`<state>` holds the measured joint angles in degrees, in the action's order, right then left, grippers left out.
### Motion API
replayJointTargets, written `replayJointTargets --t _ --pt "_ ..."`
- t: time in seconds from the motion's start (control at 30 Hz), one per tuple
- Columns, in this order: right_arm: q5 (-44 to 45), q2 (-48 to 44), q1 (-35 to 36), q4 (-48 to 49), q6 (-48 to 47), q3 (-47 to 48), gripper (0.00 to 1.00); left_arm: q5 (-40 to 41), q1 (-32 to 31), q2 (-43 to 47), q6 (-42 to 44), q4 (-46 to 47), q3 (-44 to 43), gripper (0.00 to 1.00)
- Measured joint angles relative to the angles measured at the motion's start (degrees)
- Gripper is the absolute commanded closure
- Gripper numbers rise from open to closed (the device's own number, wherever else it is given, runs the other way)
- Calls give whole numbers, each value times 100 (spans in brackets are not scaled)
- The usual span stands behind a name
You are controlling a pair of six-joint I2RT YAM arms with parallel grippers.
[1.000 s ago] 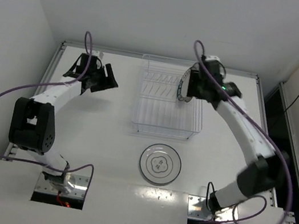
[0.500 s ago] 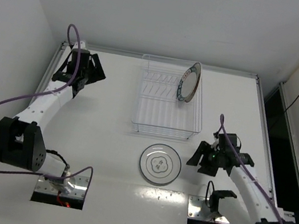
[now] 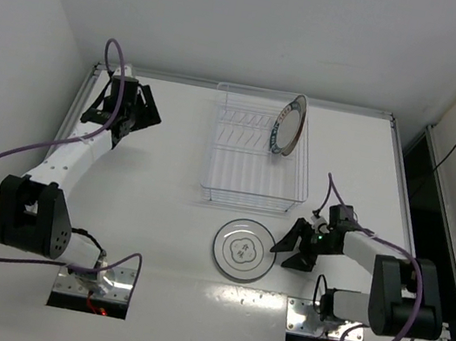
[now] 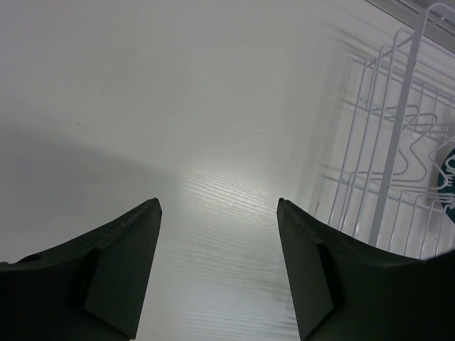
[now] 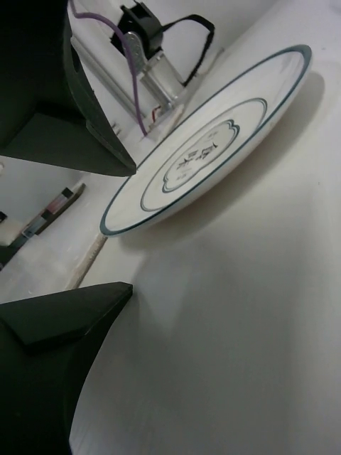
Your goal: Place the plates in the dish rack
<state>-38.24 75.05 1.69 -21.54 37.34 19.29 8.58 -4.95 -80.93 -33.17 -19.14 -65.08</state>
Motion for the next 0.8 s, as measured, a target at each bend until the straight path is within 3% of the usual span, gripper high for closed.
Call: replayJointTargets --t 0.2,0.33,0.47,0.53,0.8 --pt "-546 614 195 466 -9 83 45 -22 0 -11 33 -61 -37 37" --pt "-579 914 411 599 -111 216 65 -22 0 -50 57 -74 -76 37" --pt "-533 1093 538 654 -214 299 93 -17 0 -50 66 -98 -76 37" --pt "-522 1147 575 651 -293 356 100 -17 0 -50 79 -98 -76 37" --pt "-295 507 745 -66 -492 516 100 42 0 -50 81 -120 -76 37"
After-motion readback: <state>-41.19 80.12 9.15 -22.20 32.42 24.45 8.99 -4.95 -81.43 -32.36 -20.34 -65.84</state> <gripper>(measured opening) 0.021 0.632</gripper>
